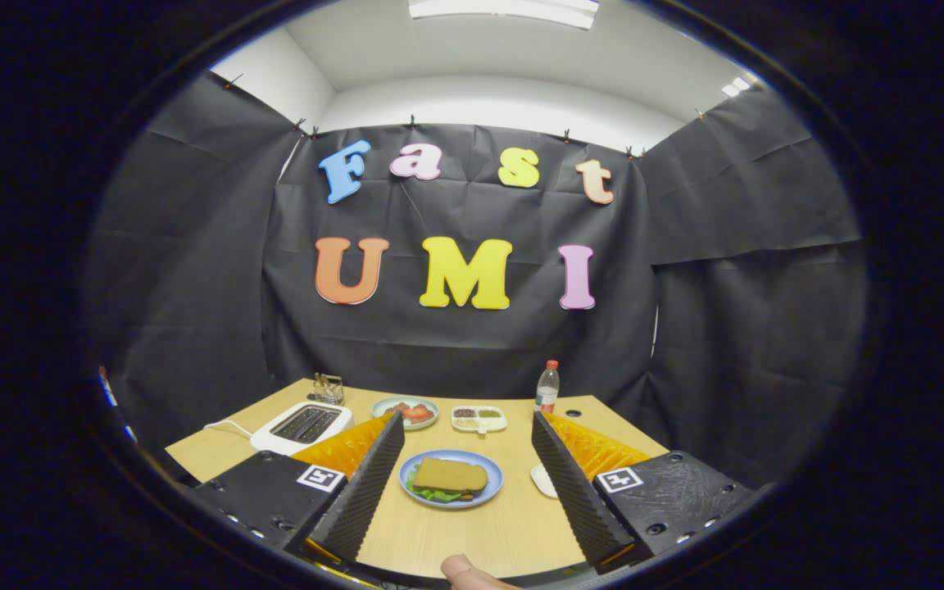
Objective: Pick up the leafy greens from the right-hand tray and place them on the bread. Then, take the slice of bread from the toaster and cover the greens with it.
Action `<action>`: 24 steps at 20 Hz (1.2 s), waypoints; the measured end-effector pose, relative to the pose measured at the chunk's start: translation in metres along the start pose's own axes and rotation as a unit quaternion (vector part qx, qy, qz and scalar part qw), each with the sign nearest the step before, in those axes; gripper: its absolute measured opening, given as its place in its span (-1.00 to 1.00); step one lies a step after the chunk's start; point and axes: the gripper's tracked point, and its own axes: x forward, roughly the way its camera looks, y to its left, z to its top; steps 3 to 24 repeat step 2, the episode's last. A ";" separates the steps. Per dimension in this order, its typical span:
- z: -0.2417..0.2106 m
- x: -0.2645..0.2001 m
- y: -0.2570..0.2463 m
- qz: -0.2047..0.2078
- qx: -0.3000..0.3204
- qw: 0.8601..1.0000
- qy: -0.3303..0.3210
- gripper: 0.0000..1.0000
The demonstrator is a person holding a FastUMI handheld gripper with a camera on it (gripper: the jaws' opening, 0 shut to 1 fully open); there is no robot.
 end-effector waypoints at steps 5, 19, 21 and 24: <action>0.000 0.001 -0.006 -0.007 0.002 1.000 0.000 0.91; 0.000 0.001 -0.006 -0.007 0.002 1.000 0.000 0.91; 0.000 0.001 -0.006 -0.007 0.002 1.000 0.000 0.91; 0.000 0.001 -0.006 -0.007 0.002 1.000 0.000 0.91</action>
